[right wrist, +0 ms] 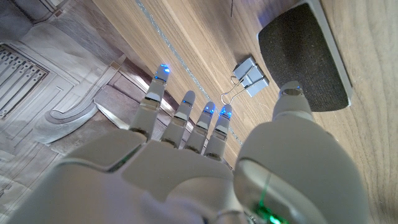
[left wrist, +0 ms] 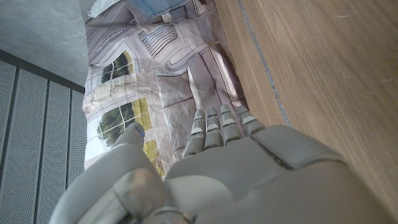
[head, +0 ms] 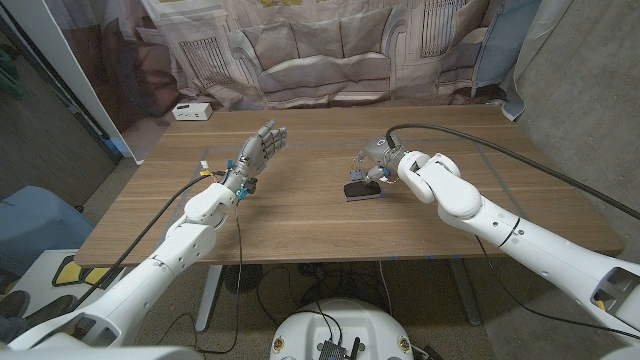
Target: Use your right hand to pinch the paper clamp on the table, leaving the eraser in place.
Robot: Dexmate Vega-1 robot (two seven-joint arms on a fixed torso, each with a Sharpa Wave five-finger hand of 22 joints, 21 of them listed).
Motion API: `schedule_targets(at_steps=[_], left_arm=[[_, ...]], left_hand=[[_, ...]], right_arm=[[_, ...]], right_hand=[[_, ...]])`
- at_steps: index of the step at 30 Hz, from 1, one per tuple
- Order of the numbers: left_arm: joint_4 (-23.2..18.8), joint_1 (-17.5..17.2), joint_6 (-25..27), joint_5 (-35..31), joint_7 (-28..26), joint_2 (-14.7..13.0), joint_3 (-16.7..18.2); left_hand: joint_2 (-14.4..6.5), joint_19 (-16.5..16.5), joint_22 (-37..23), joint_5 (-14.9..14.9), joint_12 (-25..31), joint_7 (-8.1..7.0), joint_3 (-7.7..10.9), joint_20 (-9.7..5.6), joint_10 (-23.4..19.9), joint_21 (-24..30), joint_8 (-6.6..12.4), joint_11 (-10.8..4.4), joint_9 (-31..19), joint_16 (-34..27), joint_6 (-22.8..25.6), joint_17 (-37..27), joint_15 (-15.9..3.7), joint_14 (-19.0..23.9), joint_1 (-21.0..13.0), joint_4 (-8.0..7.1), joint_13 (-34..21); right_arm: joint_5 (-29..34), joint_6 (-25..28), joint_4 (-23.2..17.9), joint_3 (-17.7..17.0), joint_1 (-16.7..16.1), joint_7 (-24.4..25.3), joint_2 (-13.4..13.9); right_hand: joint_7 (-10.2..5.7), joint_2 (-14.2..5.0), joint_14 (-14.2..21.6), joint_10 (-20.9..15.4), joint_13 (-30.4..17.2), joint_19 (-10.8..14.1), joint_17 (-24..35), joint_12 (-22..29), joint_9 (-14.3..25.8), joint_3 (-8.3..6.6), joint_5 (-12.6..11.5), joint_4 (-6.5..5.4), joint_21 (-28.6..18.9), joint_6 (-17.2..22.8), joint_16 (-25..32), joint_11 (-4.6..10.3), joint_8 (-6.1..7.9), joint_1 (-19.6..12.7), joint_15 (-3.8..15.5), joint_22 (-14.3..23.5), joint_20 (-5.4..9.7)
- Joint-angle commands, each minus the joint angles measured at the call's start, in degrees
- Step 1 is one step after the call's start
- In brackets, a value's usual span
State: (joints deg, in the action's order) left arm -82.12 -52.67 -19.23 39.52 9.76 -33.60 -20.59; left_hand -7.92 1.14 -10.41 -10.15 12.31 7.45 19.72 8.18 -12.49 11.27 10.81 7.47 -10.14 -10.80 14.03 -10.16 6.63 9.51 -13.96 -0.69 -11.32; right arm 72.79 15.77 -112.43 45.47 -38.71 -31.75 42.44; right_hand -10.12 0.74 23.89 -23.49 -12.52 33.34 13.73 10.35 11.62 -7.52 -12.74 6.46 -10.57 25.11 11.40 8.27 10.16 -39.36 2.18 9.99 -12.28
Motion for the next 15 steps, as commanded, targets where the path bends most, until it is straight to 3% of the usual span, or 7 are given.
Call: schedule_targets(at_steps=[1,9,15], left_arm=[[-0.15,-0.58,-0.63,0.24,-0.05,-0.04,0.17],[-0.50,-0.96,-0.85,0.16,-0.13,-0.16,0.23],[-1.05,-1.25,-0.85,0.20,-0.02,-0.58,0.41]], left_hand=[[0.38,-0.25,-0.03,-0.16,-0.07,0.18,0.54,0.31,-0.31,0.28,0.02,-0.25,-0.19,0.02,0.35,-0.15,-0.13,0.06,0.14,-0.12,-0.20],[0.37,-0.25,-0.03,-0.17,-0.07,0.20,0.64,0.36,-0.30,0.28,0.00,-0.17,-0.19,-0.01,0.34,-0.15,-0.20,0.12,0.14,-0.08,-0.20],[0.36,-0.24,-0.03,-0.18,-0.07,0.23,0.77,0.26,-0.32,0.29,0.04,-0.10,-0.19,-0.03,0.45,-0.15,-0.16,0.17,0.14,-0.03,-0.20]], right_arm=[[0.99,0.15,-0.28,-0.34,-0.08,-0.68,-0.64],[-0.46,2.04,-1.13,-2.11,-1.96,2.61,-0.75],[-3.00,4.47,-2.64,-4.21,-4.39,5.54,-0.69]], right_hand=[[0.24,0.30,-0.72,0.72,-0.16,-0.59,0.17,-0.12,0.16,0.40,-0.53,-0.08,0.06,-1.10,-0.09,-0.33,-0.09,0.63,-0.14,0.20,-0.21],[1.28,0.59,-1.56,1.74,-0.15,-1.07,0.30,0.23,0.19,0.71,-0.78,-0.39,-0.11,-3.87,0.13,-1.47,-0.09,1.74,0.29,0.23,-0.14],[2.28,0.44,-3.66,2.82,-0.08,0.06,0.30,0.31,0.23,1.07,-0.91,-1.13,-0.72,-5.54,-0.12,-2.62,0.24,3.45,0.01,0.24,0.10]])
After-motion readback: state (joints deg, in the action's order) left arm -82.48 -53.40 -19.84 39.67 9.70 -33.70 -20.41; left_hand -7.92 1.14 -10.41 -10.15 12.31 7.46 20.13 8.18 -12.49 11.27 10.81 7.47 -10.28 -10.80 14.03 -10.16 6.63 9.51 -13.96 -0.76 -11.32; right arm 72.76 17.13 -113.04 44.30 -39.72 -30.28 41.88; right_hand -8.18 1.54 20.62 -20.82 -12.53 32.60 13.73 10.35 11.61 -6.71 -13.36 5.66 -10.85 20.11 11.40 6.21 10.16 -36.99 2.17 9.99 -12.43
